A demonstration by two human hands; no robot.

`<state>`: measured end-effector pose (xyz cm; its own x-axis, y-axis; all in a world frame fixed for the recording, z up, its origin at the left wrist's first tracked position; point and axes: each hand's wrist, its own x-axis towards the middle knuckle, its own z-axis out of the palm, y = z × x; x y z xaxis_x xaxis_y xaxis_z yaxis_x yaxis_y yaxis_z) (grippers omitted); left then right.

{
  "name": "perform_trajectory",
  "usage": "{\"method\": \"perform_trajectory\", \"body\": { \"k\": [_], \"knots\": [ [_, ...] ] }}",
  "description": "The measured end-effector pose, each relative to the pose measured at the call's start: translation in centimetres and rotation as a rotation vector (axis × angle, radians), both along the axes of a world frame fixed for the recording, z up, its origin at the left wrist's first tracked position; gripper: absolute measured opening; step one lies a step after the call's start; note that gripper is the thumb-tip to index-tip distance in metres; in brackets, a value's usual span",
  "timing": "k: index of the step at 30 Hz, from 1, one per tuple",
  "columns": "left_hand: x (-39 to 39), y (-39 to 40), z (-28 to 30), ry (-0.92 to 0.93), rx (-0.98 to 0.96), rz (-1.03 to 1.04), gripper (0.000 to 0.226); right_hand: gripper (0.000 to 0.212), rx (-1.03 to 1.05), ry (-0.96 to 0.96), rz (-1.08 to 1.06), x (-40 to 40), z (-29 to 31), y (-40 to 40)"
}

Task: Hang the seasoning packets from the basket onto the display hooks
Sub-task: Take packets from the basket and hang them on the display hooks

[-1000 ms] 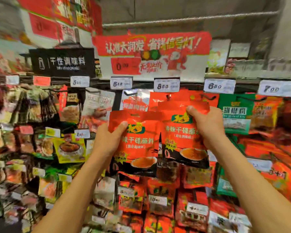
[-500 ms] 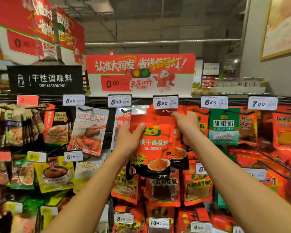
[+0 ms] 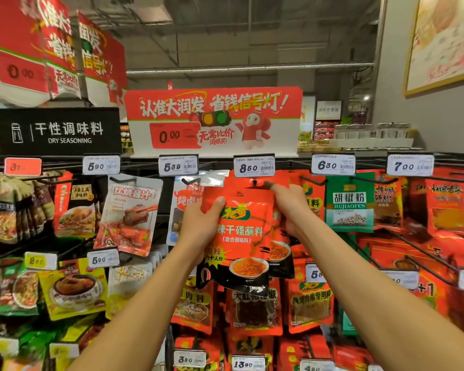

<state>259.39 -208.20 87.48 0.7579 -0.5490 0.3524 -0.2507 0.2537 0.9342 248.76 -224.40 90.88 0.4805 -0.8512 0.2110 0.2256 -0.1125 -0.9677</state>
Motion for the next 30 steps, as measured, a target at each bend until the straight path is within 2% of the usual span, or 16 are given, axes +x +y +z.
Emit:
{"method": "perform_trajectory", "body": {
  "k": [5, 9, 13, 23, 25, 28, 30],
  "knots": [
    [-1.3, -2.6, 1.4, 0.041, -0.006, -0.015, 0.014, 0.045, -0.045, -0.215, 0.021, -1.2, -1.5, -1.0],
    [-1.9, -4.1, 2.2, 0.131, 0.002, 0.004, 0.014, 0.066, -0.167, 0.002, 0.027, -1.0, -2.0, -1.1],
    [-1.6, -4.8, 2.8, 0.166, -0.023, 0.038, 0.027, 0.04, -0.249, 0.034, -0.092, -0.4, -1.2, -0.6],
    [-1.3, -5.9, 3.8, 0.147, 0.049, 0.155, 0.025, 0.033, -0.294, 0.097, -0.232, -0.1, -0.8, -0.2],
    [-1.4, -5.7, 3.3, 0.077, 0.039, 0.163, 0.024, 0.028, -0.276, 0.085, -0.199, -0.3, -1.0, -0.1],
    [-1.4, -3.9, 1.1, -0.149, 0.059, 0.187, 0.029, 0.029, -0.34, 0.12, -0.142, -1.8, -2.3, 0.5],
    [-1.0, -1.5, -1.0, -0.293, 0.199, 0.129, 0.068, 0.055, -0.413, 0.187, -0.014, -4.0, -4.0, 1.2]
  ]
}}
